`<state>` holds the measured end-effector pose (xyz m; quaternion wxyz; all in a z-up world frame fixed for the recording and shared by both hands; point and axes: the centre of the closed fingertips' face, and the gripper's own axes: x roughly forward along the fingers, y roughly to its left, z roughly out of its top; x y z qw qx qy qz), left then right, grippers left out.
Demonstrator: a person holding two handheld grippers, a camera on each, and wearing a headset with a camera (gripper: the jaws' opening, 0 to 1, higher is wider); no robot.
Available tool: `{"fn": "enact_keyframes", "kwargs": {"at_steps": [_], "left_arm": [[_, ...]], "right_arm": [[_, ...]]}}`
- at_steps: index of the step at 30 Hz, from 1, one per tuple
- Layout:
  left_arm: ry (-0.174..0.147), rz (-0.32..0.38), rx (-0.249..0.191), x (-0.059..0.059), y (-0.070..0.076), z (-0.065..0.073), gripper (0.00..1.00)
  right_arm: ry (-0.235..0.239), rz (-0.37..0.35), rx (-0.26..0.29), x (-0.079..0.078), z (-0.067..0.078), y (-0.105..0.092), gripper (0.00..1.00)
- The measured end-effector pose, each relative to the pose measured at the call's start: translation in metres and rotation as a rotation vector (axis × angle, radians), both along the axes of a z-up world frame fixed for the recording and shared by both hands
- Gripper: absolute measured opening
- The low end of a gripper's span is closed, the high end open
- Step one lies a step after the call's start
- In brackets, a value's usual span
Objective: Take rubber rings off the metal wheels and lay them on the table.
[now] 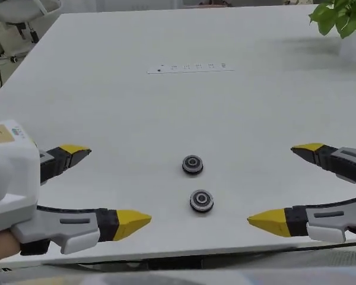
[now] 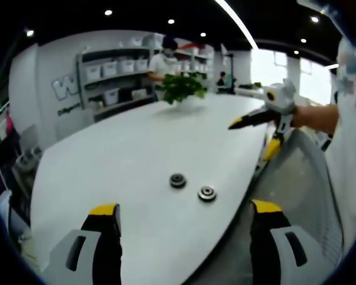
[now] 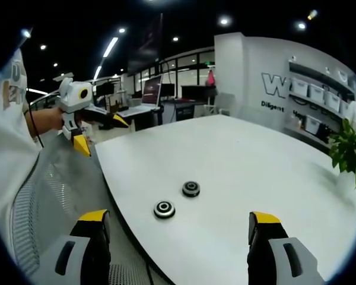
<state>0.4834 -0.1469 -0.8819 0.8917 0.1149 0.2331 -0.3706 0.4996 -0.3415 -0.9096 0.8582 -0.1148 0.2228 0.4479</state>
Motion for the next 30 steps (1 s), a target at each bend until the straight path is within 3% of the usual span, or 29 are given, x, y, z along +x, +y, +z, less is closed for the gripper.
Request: {"fn": "enact_keyframes", "kwargs": {"at_steps": [19, 22, 30], "left_arm": [[-0.014, -0.028, 0.001, 0.000, 0.002, -0.003, 0.86], [-0.003, -0.049, 0.010, -0.001, -0.001, -0.006, 0.84], [0.014, -0.051, 0.006, 0.005, -0.003, -0.011, 0.80]], "right_arm": [[-0.010, 0.032, 0.018, 0.008, -0.007, 0.007, 0.93], [-0.015, 0.048, 0.023, 0.009, -0.008, 0.009, 0.87], [-0.016, 0.065, 0.024, 0.017, -0.016, 0.013, 0.86]]}}
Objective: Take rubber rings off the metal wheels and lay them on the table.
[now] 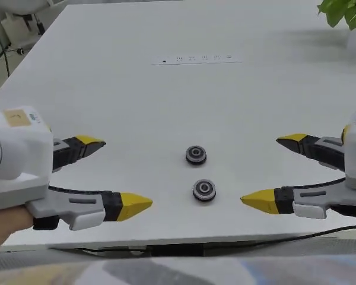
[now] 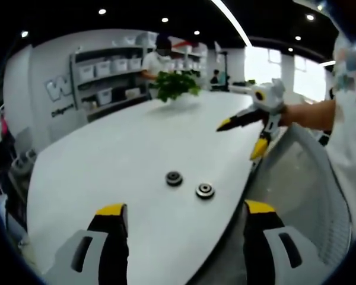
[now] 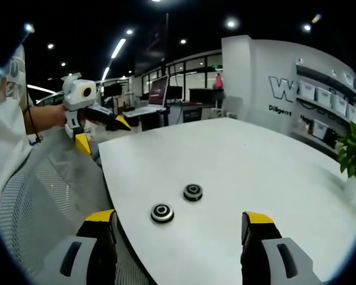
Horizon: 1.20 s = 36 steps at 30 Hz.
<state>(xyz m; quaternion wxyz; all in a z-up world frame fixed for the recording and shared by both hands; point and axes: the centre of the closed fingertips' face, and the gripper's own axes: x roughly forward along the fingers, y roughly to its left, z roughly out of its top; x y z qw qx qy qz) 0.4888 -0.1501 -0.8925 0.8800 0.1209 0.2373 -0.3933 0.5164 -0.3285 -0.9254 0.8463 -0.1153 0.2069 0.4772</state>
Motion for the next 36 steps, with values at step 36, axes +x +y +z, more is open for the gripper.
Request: {"fn": "enact_keyframes", "kwargs": {"at_steps": [36], "left_arm": [[0.031, -0.175, 0.079, 0.026, -0.036, -0.023, 0.70]], "right_arm": [[-0.012, 0.170, -0.039, 0.007, -0.030, 0.025, 0.70]]}}
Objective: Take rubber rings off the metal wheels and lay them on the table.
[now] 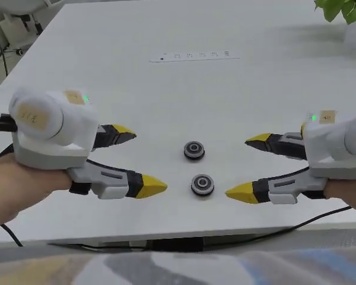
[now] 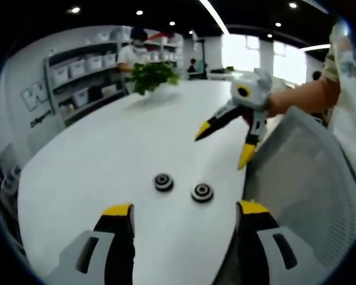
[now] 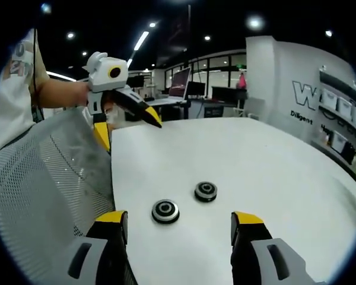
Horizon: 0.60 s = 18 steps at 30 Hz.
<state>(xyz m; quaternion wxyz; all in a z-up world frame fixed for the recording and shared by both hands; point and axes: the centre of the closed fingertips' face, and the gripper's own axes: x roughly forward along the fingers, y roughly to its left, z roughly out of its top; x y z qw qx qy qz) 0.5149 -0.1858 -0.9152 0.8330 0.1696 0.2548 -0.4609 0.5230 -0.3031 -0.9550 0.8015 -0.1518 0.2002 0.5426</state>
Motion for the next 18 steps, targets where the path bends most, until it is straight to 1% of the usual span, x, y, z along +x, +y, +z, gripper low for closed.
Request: {"fn": "enact_keyframes", "kwargs": {"at_steps": [8, 18], "left_arm": [[0.004, -0.039, 0.006, 0.004, -0.011, -0.004, 0.65], [0.027, -0.087, 0.037, 0.007, -0.022, -0.018, 0.60]], "right_arm": [[0.005, 0.025, -0.010, 0.003, -0.008, 0.005, 0.65], [0.017, 0.056, -0.021, 0.004, -0.018, 0.011, 0.58]]}}
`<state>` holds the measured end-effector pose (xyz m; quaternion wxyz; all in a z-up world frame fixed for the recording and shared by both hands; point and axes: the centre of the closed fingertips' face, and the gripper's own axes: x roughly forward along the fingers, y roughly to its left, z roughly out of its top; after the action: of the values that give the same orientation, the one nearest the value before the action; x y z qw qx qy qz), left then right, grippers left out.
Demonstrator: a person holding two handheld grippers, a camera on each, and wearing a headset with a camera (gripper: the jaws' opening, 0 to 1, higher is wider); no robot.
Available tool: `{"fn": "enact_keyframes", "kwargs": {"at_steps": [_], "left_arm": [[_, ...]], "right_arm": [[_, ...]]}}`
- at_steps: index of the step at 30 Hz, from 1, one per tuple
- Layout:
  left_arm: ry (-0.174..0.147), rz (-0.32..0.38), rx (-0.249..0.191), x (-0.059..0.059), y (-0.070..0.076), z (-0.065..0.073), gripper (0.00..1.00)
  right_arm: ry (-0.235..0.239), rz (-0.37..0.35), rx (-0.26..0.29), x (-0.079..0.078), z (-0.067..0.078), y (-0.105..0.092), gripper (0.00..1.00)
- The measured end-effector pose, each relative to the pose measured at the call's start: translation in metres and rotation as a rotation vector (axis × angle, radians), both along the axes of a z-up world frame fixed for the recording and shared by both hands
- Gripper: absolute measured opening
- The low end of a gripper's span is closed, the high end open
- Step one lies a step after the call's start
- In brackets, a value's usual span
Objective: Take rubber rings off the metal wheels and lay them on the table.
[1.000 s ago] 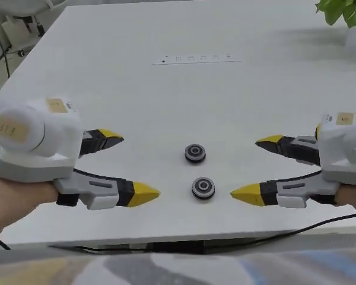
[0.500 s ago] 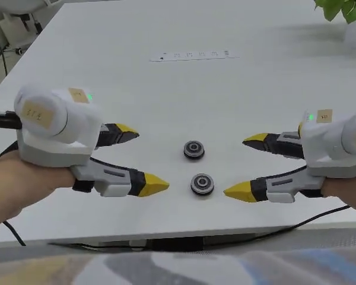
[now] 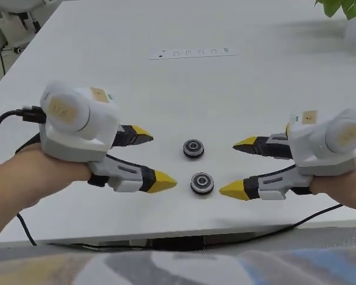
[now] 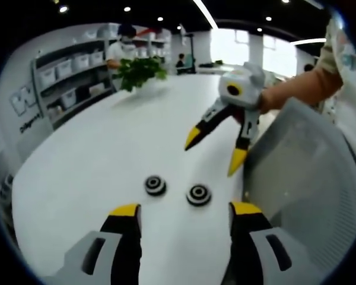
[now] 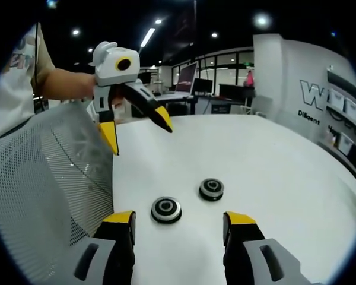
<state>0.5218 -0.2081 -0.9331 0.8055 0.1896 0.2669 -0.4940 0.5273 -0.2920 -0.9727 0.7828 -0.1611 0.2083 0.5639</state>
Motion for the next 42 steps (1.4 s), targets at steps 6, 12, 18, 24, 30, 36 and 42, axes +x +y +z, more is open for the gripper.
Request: {"fn": "enact_keyframes", "kwargs": {"at_steps": [6, 12, 18, 24, 30, 36, 42], "left_arm": [[0.012, -0.031, 0.012, 0.000, -0.010, -0.008, 0.58], [0.024, -0.054, 0.023, -0.001, -0.018, -0.015, 0.57], [0.042, -0.072, 0.039, -0.001, -0.021, -0.024, 0.53], [0.079, -0.078, 0.018, -0.002, -0.027, -0.030, 0.46], [0.102, -0.086, 0.020, -0.001, -0.033, -0.038, 0.41], [0.113, -0.100, 0.038, 0.001, -0.036, -0.048, 0.37], [0.131, -0.100, 0.030, 0.002, -0.043, -0.054, 0.34]], "right_arm": [[0.011, 0.026, -0.016, -0.001, -0.009, 0.003, 0.53], [0.030, 0.036, -0.019, -0.002, -0.015, 0.005, 0.47], [0.042, 0.048, -0.016, -0.003, -0.018, 0.009, 0.44], [0.056, 0.059, -0.020, -0.004, -0.024, 0.011, 0.41], [0.067, 0.075, -0.028, -0.004, -0.029, 0.013, 0.37], [0.083, 0.073, -0.023, -0.003, -0.034, 0.014, 0.35], [0.096, 0.083, -0.035, -0.005, -0.040, 0.015, 0.33]]}}
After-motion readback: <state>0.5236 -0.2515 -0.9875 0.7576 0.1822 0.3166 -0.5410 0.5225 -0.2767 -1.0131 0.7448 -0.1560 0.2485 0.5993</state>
